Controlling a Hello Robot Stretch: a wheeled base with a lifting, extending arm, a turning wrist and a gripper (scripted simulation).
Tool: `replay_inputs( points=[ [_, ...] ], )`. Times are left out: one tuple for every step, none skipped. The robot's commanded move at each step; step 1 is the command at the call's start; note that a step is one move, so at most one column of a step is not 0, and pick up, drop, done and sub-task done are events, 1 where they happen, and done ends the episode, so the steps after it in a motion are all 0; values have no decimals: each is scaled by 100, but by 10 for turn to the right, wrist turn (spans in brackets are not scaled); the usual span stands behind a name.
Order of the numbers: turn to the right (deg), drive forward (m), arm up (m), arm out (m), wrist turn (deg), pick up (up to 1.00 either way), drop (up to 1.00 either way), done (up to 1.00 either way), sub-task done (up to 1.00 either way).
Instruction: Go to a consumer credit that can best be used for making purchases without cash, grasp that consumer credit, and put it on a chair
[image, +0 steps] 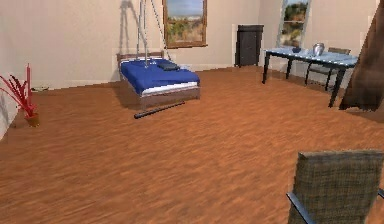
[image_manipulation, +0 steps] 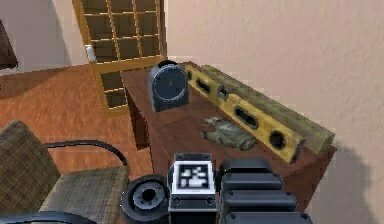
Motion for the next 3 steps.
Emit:
replay_inputs(
  points=[
    [0,65,0,0,0,0,0,0,0],
    [450,0,0,0,0,0,0,0,0],
    [450,0,0,0,0,0,0,0,0]
  ],
)
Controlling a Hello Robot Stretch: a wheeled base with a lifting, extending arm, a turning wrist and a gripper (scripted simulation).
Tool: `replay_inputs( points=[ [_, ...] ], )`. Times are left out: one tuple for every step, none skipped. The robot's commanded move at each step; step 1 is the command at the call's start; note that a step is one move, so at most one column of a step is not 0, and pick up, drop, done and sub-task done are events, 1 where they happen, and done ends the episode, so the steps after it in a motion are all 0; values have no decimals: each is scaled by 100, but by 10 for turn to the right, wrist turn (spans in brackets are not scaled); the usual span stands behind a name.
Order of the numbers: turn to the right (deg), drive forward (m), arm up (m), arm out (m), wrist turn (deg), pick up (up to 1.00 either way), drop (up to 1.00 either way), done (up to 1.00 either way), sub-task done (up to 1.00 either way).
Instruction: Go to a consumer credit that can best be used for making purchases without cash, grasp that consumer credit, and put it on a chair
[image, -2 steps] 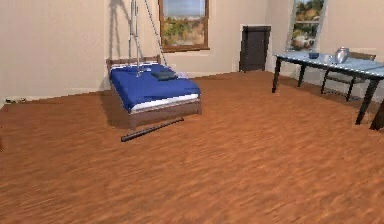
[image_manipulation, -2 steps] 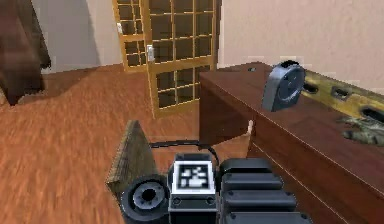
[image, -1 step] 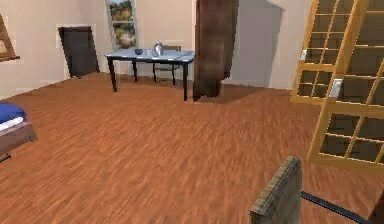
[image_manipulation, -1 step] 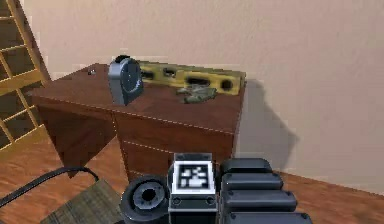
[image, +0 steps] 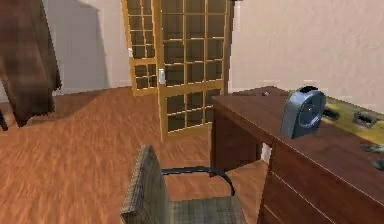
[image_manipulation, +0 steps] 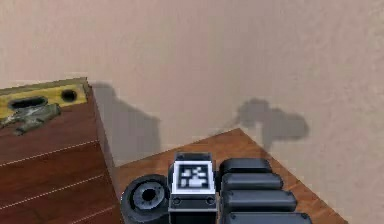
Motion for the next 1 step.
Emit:
replay_inputs(
  points=[
    [450,0,0,0,0,0,0,0,0]
  ],
)
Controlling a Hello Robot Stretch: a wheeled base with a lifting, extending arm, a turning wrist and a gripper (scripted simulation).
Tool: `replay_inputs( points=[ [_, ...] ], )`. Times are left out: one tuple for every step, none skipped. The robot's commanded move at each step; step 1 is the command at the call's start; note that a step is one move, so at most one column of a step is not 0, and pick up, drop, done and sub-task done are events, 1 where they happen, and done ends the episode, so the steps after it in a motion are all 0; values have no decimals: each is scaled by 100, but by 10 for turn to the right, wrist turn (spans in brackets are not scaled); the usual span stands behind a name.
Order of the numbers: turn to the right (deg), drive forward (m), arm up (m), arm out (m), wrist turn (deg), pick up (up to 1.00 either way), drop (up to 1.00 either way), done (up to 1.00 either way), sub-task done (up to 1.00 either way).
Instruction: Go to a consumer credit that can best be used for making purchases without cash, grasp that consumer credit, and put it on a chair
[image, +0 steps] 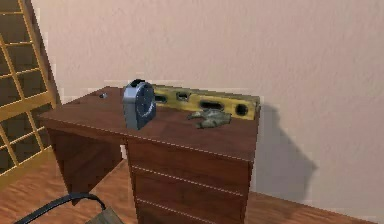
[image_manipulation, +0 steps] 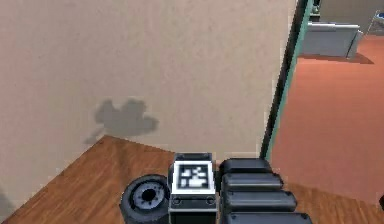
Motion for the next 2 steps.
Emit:
replay_inputs(
  points=[
    [180,0,0,0,0,0,0,0,0],
    [-450,0,0,0,0,0,0,0,0]
  ],
)
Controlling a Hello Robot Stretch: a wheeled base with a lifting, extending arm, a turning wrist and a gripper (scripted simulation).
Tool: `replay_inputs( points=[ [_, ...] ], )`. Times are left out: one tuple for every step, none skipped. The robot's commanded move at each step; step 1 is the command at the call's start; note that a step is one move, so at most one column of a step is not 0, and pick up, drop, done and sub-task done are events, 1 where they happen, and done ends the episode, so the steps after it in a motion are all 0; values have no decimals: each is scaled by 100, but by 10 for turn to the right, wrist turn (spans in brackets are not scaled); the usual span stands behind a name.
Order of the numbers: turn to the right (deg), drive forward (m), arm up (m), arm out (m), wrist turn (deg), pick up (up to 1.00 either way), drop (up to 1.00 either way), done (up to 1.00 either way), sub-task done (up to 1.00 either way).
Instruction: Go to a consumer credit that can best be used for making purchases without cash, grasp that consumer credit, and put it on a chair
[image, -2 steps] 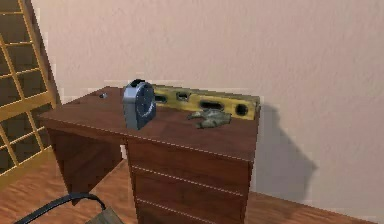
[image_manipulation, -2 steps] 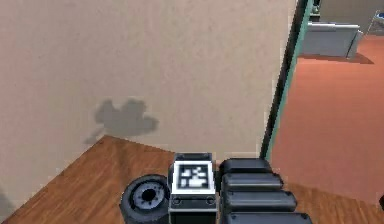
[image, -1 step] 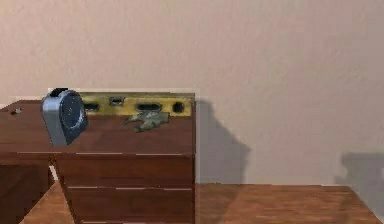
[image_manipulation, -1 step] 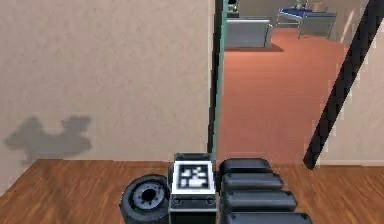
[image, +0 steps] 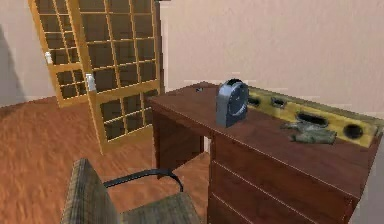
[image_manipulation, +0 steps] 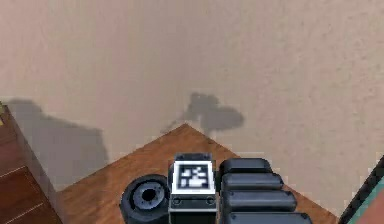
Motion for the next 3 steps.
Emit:
replay_inputs(
  points=[
    [-450,0,0,0,0,0,0,0,0],
    [-450,0,0,0,0,0,0,0,0],
    [-60,0,0,0,0,0,0,0,0]
  ],
)
